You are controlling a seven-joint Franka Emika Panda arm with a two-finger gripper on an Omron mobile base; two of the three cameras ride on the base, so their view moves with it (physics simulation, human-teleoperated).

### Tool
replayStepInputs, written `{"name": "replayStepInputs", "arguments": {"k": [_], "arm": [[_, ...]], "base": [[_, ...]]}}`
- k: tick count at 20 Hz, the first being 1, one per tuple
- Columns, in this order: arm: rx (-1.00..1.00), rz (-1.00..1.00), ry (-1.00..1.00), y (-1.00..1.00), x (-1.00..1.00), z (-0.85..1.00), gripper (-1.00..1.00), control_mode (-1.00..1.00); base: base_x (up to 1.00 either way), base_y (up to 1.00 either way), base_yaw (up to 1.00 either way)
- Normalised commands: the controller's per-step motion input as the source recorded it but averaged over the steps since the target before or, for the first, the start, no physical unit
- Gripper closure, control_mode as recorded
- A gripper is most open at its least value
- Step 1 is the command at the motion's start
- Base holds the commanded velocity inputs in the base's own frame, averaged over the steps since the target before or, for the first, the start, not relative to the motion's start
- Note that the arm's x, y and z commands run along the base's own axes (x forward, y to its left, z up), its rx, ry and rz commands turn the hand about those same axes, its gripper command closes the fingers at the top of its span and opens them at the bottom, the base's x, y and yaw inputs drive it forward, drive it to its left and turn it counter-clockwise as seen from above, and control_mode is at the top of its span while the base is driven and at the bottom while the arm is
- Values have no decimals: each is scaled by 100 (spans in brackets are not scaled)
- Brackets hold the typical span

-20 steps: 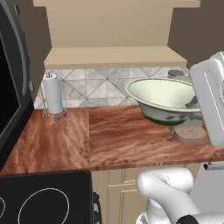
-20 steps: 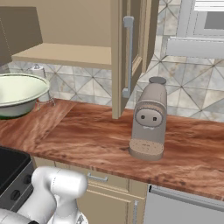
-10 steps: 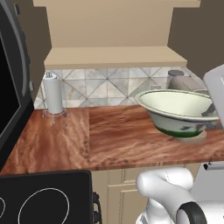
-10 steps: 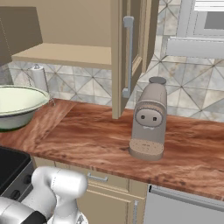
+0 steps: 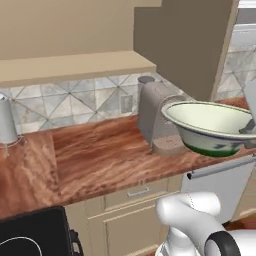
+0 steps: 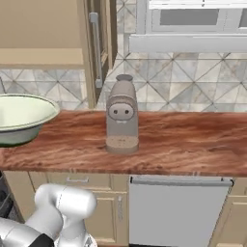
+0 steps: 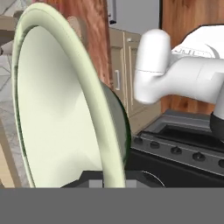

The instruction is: Pick up the bowls from the cabinet and place each bowl in front of a stool on the dining counter.

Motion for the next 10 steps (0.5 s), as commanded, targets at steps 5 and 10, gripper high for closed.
{"name": "replayStepInputs", "arguments": {"k": [5,10], "arm": [[0,0,0,0,0,0,100,100],[0,0,0,0,0,0,100,100]], "base": [[-34,-1,-90],[-12,1,-99]]}}
